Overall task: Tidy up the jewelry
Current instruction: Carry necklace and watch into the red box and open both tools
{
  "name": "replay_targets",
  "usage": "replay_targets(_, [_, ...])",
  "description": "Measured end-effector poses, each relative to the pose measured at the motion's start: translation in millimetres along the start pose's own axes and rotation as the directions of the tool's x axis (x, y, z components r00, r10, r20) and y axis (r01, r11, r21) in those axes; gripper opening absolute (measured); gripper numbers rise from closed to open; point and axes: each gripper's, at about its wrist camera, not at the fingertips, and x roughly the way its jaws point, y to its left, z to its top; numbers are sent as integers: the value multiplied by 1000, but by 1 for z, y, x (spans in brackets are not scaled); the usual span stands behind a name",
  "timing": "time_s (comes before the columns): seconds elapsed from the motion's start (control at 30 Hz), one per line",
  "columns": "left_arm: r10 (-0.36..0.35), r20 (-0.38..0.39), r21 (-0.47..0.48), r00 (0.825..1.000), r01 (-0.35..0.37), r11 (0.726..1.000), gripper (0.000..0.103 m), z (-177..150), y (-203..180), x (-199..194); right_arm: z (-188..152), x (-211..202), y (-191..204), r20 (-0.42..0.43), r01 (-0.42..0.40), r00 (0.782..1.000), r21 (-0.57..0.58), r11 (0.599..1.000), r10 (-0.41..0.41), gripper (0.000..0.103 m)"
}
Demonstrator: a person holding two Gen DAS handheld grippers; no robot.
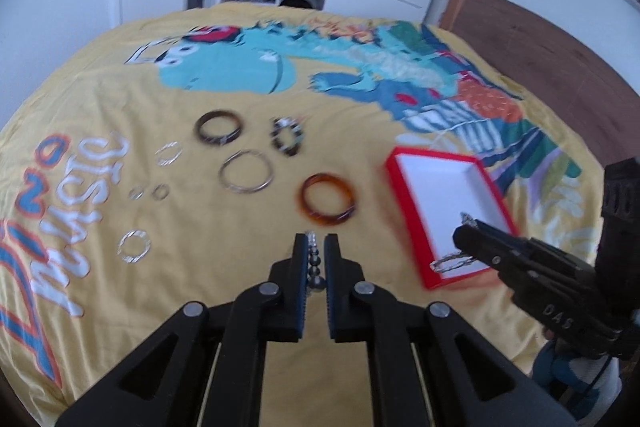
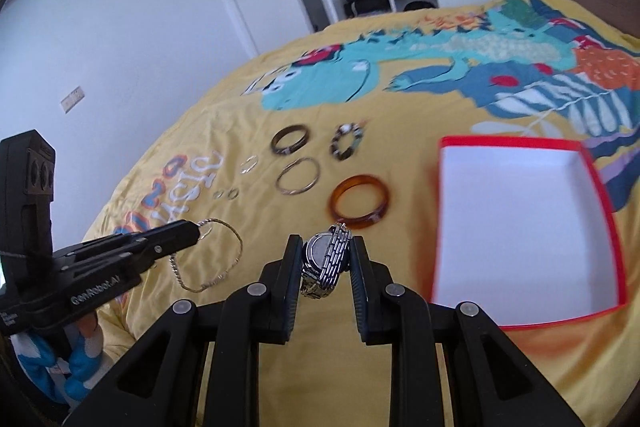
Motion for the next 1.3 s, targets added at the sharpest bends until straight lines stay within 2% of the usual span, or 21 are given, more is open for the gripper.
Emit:
replay_targets(0.17, [-112,46,37,993,110,993,7,42,-47,-10,13,-30,-43,39,69,997,28,997,-70,23])
replay_targets(0.3, [-195,67,70,978,191,979,7,74,-90,-8,19,-45,-75,57,122,991,48,991,-125,23])
replay_targets(0.5, [-265,66,144,962,253,957,7,103,-151,11,23,-51,-120,61,184,980,84,979,-189,23])
replay_targets(0.6, [-272,57,162,961,260,952,7,104,-169,26,19,-45,-138,49,203,977,100,974,-209,23])
replay_targets(0.7, [-257,20,164,966,251,954,7,93,-175,49,9,-32,-157,20,220,974,122,968,-224,23])
replay_targets(0.87, [-193,-116,151,974,209,966,7,52,-169,106,-8,-8,-178,-43,236,972,132,963,-232,23])
replay_targets(1.07, [-142,-242,146,960,180,973,7,4,-162,157,-18,15,-191,-115,247,965,114,962,-234,23])
replay_targets(1.3, [-105,-288,163,952,157,974,7,-21,-160,183,-26,33,-192,-178,273,949,61,960,-259,23])
